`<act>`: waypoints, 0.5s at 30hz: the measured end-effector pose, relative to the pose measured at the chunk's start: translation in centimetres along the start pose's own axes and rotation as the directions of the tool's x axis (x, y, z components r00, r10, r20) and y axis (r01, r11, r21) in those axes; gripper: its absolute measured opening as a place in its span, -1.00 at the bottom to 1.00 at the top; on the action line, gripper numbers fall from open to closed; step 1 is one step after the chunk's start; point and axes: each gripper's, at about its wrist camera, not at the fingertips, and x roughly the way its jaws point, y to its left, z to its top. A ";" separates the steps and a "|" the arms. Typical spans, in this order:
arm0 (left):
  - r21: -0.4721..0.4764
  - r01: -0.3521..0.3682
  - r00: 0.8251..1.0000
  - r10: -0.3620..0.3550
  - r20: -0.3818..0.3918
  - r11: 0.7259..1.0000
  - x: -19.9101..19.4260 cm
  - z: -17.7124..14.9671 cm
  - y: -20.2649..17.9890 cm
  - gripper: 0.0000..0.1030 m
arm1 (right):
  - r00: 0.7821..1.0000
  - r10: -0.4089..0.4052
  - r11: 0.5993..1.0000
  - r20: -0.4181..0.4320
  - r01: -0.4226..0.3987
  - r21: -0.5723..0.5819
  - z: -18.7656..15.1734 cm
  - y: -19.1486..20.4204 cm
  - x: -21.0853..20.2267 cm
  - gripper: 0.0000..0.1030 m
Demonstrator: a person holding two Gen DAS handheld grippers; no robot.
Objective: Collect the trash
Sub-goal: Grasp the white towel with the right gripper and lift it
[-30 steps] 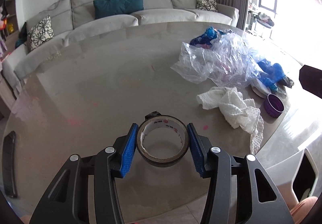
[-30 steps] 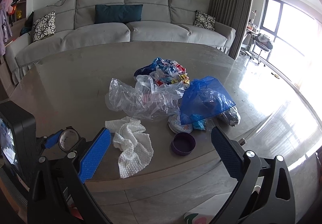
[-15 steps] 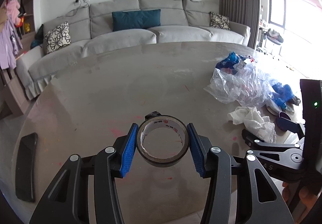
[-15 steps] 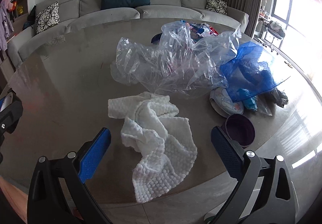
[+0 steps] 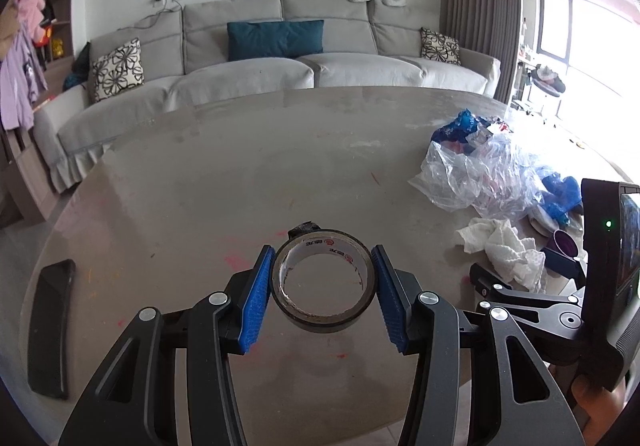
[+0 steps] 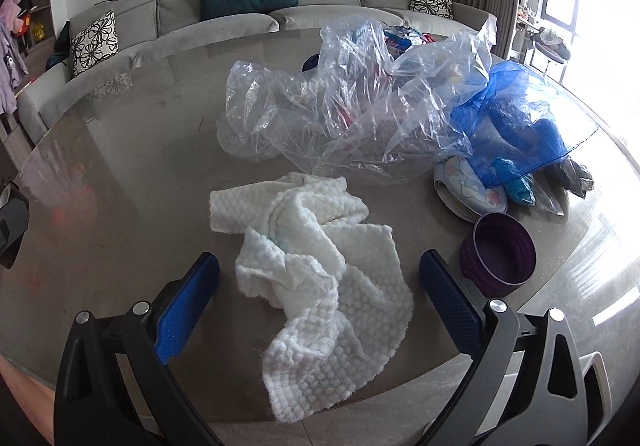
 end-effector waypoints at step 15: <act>-0.020 0.017 1.000 -0.017 0.003 1.000 -0.6 0.0 0.5 -0.05 | 0.998 0.066 0.995 -0.019 -0.067 -0.078 0.1 1.8 -0.5 -0.12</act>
